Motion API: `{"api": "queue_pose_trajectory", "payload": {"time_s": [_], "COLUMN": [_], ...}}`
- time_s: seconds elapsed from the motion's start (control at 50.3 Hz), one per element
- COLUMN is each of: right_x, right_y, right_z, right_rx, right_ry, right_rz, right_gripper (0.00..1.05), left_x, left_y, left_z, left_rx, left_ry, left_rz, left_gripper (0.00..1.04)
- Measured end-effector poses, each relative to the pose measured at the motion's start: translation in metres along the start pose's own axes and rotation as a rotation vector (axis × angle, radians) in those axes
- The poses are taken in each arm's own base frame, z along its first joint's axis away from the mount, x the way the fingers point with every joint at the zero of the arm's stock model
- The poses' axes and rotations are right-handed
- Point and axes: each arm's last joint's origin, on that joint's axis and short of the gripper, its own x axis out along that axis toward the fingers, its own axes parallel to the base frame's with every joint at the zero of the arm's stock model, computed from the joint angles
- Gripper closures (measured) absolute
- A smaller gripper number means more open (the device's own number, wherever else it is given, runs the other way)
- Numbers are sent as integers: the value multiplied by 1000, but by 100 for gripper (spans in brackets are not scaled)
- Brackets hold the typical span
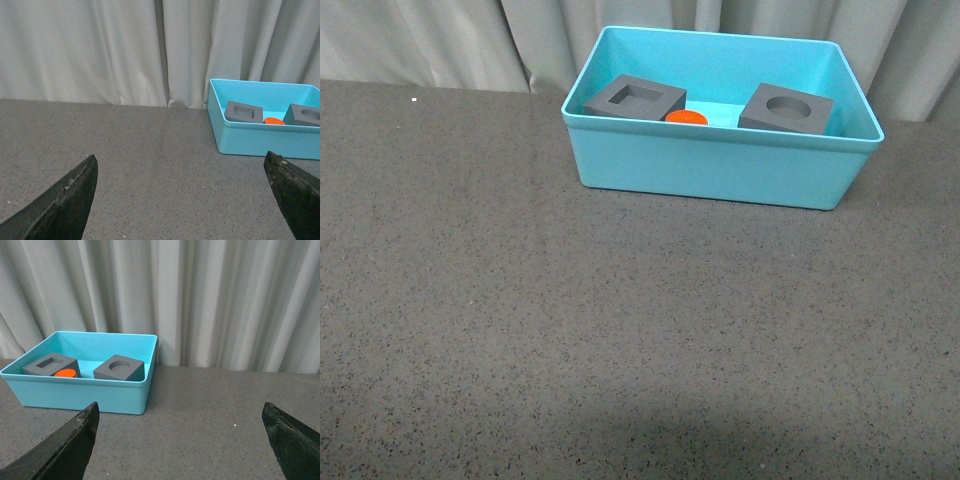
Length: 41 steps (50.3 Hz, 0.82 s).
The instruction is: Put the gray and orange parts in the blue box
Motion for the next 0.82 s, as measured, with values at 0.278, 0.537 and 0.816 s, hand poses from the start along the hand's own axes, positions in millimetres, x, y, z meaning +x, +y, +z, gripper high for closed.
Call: {"api": "queue_pose_trajectory", "payload": {"time_s": [0.278, 0.537, 0.816], "right_x": [0, 0, 0], "right_y": [0, 0, 0], "right_z": [0, 0, 0], "right_rx": [0, 0, 0], "right_ry": [0, 0, 0], "right_rz": [0, 0, 0], "right_gripper": [10, 10, 10], "left_x": [0, 0, 0], "left_y": [0, 0, 0], "left_z": [0, 0, 0], "left_rx": [0, 0, 0], "left_ry": [0, 0, 0], "left_rz": [0, 0, 0], "left_gripper": [7, 7, 7]}}
